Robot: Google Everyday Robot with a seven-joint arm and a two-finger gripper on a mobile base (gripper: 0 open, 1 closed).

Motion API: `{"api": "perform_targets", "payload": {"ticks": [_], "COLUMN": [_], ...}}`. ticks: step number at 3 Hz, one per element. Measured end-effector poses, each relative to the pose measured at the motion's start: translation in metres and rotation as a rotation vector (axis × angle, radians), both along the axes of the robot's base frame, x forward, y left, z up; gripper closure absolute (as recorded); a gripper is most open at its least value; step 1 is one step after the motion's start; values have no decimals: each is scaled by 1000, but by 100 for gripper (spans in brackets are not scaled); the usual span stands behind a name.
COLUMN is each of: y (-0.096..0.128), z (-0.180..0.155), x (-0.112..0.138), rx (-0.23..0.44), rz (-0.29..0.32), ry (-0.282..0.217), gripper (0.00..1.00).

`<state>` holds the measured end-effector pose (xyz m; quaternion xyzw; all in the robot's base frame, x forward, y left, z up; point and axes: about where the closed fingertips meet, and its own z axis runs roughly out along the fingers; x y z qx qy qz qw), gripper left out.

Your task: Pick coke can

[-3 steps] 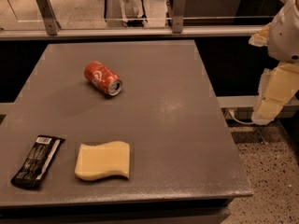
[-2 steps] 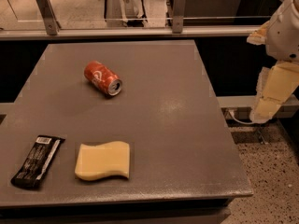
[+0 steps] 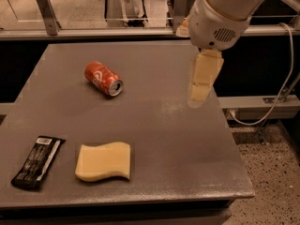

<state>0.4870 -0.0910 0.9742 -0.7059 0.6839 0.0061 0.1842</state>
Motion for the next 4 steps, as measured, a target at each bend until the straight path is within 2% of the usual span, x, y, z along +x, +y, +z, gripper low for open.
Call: {"api": "perform_targets", "payload": {"ticks": [1,2,3,4], "y": [68,114,122,125], "z": [-16,-36,-39,-41], "x": [15,31,33,38], "rx": [37,41,40,57], "rz": [133,179,186,169], "ry": [25,47,51,62], "gripper": [0,0,0,0]}}
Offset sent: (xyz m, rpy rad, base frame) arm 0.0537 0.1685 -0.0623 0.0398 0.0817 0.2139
